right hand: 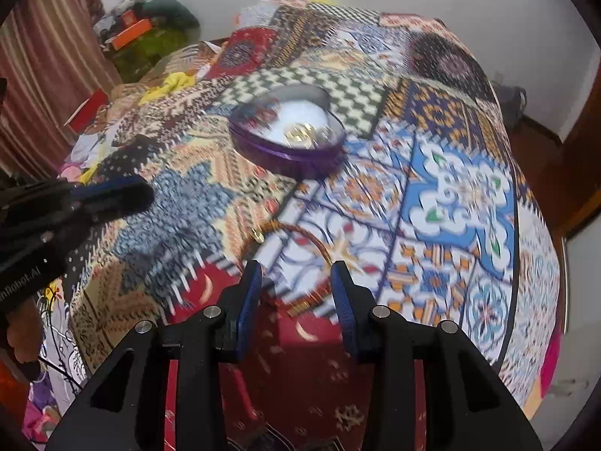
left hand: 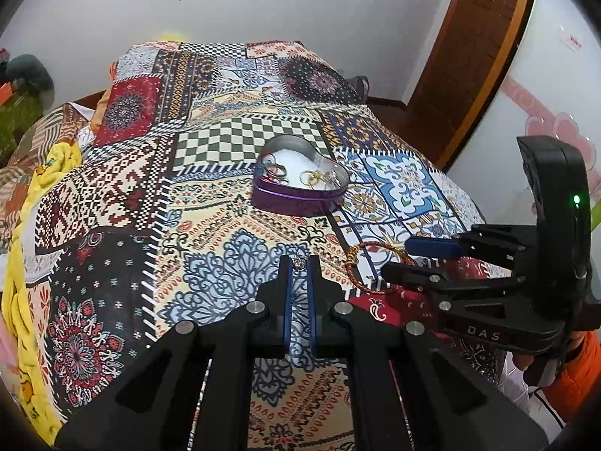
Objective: Organize jewelry
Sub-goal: 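Grasp a red-and-gold string bracelet with the right tool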
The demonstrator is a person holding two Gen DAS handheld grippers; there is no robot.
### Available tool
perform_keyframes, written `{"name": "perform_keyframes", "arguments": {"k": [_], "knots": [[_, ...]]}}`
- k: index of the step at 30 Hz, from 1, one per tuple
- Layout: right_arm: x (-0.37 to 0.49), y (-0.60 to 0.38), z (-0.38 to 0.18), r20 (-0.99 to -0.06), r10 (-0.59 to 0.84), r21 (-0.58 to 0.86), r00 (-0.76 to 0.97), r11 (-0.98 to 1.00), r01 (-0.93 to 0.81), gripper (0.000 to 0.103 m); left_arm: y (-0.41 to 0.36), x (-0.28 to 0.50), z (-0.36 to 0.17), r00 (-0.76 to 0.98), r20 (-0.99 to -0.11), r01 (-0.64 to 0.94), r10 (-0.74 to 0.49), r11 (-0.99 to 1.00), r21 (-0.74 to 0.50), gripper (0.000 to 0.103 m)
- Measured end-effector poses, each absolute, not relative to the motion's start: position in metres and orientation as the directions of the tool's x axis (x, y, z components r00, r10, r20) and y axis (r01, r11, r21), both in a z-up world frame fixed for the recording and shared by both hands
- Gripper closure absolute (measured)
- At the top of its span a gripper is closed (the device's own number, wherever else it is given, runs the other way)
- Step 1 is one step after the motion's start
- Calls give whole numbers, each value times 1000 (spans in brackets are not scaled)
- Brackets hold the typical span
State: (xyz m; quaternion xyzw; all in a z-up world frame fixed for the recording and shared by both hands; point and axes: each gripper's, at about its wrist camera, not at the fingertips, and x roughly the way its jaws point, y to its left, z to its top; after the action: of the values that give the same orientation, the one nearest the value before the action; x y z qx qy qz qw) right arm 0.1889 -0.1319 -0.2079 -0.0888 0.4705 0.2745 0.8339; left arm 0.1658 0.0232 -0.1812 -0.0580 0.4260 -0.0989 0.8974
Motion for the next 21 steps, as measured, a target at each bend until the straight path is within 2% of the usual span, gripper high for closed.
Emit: {"name": "perform_keyframes", "arguments": {"k": [2,4,5,6,11,16,19,21], "knots": [[193,-125,-204,-830,381,107,406,825,-555,68,27,165,-180,623,-750,121,-224,974,-191,98],[198,-118,-204,-834,379,98,402,817,-568,56,31,165,-181,623,-750,116,-223,974,-193,98],[199,-115,-204,-834,375,88,405,815,-573,43,33,164,-182,623,-751,113,-221,975,-193,98],[200,-112,-204,-832,367,71,416,814,-577,39,34,165,-183,622,-752,110,-218,975,-192,98],[203,-99,-216,-859,325,19,396,792,-610,39,44,165,-189,617,-758,90,-212,976,-201,98],[202,-101,-229,-873,324,26,365,778,-627,39,50,166,-192,618,-757,80,-211,975,-207,98],[205,-107,-227,-868,339,50,364,787,-614,54,49,166,-192,617,-758,82,-212,975,-207,98],[206,-111,-226,-865,347,62,363,791,-608,72,47,166,-191,618,-756,85,-213,975,-205,98]]}}
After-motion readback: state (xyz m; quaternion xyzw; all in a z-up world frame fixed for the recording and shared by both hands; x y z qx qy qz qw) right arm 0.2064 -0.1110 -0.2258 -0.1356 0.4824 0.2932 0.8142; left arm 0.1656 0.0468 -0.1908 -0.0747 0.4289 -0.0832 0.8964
